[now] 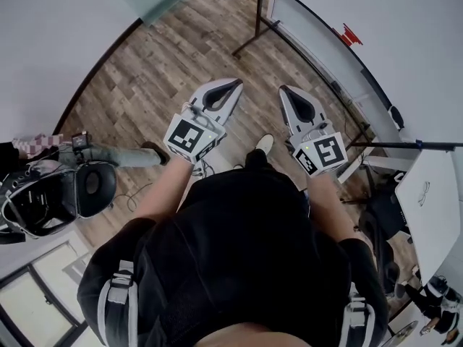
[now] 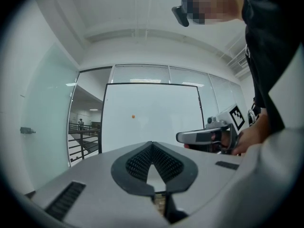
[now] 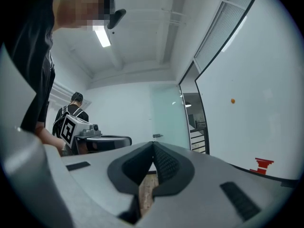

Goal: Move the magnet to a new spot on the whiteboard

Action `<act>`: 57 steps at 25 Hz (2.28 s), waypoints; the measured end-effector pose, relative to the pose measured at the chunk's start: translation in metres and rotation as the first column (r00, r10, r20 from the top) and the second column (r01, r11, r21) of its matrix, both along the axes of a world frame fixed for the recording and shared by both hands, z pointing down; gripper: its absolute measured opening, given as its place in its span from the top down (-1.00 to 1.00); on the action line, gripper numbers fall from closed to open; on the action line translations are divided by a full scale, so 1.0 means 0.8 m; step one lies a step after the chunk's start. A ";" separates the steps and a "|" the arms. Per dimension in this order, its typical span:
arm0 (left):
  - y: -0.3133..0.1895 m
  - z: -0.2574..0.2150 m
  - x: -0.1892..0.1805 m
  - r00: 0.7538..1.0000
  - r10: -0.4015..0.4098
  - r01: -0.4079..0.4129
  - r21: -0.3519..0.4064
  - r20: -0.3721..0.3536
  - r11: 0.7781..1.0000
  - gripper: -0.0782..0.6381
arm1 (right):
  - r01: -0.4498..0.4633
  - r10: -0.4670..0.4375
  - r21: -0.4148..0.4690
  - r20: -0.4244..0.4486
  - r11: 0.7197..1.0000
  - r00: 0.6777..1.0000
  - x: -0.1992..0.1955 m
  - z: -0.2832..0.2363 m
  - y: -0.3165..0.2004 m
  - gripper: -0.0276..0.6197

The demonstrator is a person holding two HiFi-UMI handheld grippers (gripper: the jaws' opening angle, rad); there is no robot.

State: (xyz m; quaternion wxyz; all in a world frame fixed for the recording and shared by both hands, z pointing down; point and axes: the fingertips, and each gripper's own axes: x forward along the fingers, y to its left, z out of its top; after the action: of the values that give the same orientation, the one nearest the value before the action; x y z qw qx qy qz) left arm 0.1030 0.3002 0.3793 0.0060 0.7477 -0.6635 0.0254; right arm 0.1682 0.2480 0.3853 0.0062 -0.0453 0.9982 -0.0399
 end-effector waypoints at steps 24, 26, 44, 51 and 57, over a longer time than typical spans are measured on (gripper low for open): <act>-0.247 0.008 -0.062 1.000 0.001 -0.001 -0.005 0.029 1.000 0.77 | 0.020 -0.019 -0.007 0.037 1.000 0.999 -0.076 0.007 -0.240 0.92; -0.258 0.003 -0.069 1.000 0.006 -0.006 -0.006 0.029 1.000 0.77 | 0.014 -0.014 -0.007 0.035 1.000 0.999 -0.083 0.002 -0.253 0.92; -0.404 -0.006 -0.187 0.982 0.190 -0.190 0.013 0.005 0.982 0.77 | -0.173 0.173 0.012 -0.009 0.985 0.985 -0.188 -0.001 -0.382 0.92; -0.489 -0.018 -0.237 0.949 0.315 -0.315 0.006 0.009 0.949 0.77 | -0.309 0.310 0.025 -0.021 0.951 0.951 -0.233 -0.014 -0.455 0.92; -0.544 -0.021 -0.267 0.916 0.402 -0.402 0.000 0.005 0.916 0.77 | -0.446 0.448 0.056 -0.050 0.894 0.893 -0.255 -0.020 -0.499 0.92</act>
State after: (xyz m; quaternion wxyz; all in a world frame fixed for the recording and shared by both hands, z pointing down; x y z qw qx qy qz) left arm -0.1104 -0.1348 0.3623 -0.0012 0.8680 -0.4958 0.0275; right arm -0.0355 -0.1512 0.3696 -0.0143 -0.2744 0.9614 -0.0145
